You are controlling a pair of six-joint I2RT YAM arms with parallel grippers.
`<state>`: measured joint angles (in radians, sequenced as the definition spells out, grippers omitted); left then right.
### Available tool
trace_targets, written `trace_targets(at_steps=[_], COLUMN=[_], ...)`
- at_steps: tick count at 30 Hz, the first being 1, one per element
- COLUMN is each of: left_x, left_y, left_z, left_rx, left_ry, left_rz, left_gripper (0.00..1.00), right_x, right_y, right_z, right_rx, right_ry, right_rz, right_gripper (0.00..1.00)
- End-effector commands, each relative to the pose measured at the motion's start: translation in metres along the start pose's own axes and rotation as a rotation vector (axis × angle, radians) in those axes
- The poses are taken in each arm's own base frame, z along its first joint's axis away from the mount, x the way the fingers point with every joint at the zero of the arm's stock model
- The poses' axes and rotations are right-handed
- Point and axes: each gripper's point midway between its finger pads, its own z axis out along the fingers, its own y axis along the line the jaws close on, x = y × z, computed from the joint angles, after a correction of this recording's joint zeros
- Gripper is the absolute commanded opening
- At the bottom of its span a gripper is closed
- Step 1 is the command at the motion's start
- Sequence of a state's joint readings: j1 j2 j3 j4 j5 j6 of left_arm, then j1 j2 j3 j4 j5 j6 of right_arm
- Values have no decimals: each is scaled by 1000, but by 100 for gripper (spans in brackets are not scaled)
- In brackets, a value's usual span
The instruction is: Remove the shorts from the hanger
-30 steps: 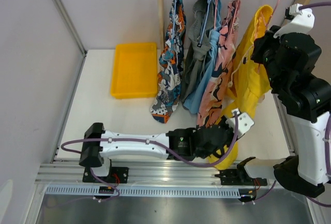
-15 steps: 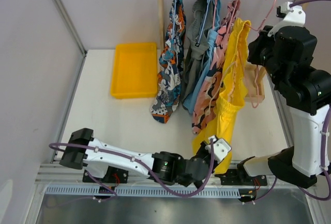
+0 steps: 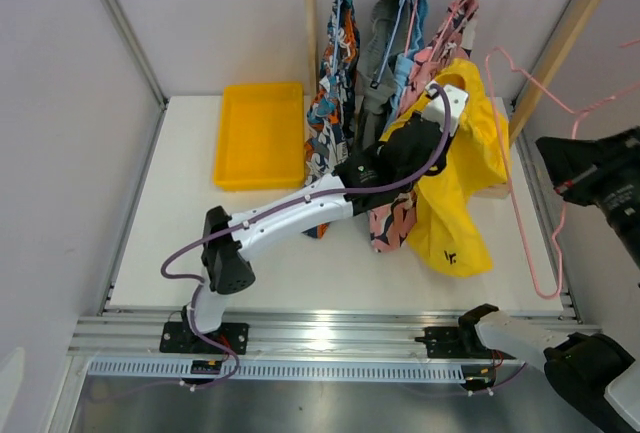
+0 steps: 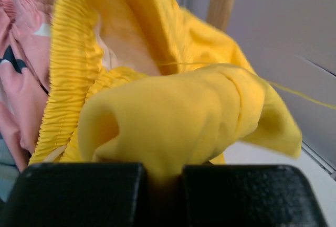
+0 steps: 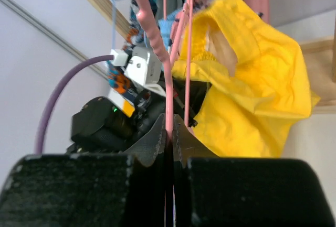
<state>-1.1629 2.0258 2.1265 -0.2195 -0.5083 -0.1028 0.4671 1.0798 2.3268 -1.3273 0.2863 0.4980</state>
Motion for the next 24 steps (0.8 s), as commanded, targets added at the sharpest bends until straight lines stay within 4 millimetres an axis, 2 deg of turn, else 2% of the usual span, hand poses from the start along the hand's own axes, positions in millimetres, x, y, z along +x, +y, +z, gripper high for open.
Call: trace_targets(at_steps=[1,2,4,5,6,7,8,9,10,11,12,13,14,15,16,17,18,19,20,21,22,24], left_x=[-8,-12,29,10,63,62,59,57,72,70,73,70,68,61,54,50,44,36,32,39,23,18], left_y=[-6,0,8,8,9,6,-10,-11,-15,-24,-37,-42,-59,-64,-58,-58,-50,-28,-14,9,37,81], left_z=[-17,-23,-24,-37,-44,-54,-71,-93,-107,-122,-152,-167,-191,-207,-224,-242,-252,-267,-274,-278,-290,-294], left_rx=[35,30,14,32,34,54,92,103,105,117,129,134,165,186,187,183,169,141,116,54,21,-69], left_ry=[29,28,109,64,154,140,117,89,108,97,97,93,87,82,88,89,90,91,87,86,52,37], left_rz=[54,36,36,-3,18,-2,-14,-28,-9,-3,19,20,18,8,8,-13,-20,-19,-38,-9,-32,-20], left_gripper=[0,0,0,0,0,0,0,0,0,0,0,0,0,0,0,0,0,0,0,0,0,0], right_x=[-7,-12,-17,-16,-7,-9,-7,-3,6,5,9,4,-1,-2,-10,-19,-27,-23,-35,-40,-36,-47], right_y=[9,15,28,32,30,32,25,20,14,7,4,1,-7,-9,-7,-14,-14,-12,-24,-25,-27,-37], right_z=[-10,-13,-20,-18,-5,4,15,27,49,59,75,85,93,106,114,120,128,145,150,158,175,188], right_rx=[-32,-57,-122,-140,-122,-122,-78,-47,-8,40,71,95,147,173,174,201,199,175,203,194,183,200], right_ry=[-1,-9,-13,-5,22,7,-1,-3,12,-5,0,-22,-48,-51,-83,-105,-128,-102,-129,-140,-115,-139], right_rz=[59,78,121,122,92,73,47,16,-41,-67,-100,-136,-153,-176,-181,-201,-201,-210,-200,-193,-194,-190], right_gripper=[0,0,0,0,0,0,0,0,0,0,0,0,0,0,0,0,0,0,0,0,0,0])
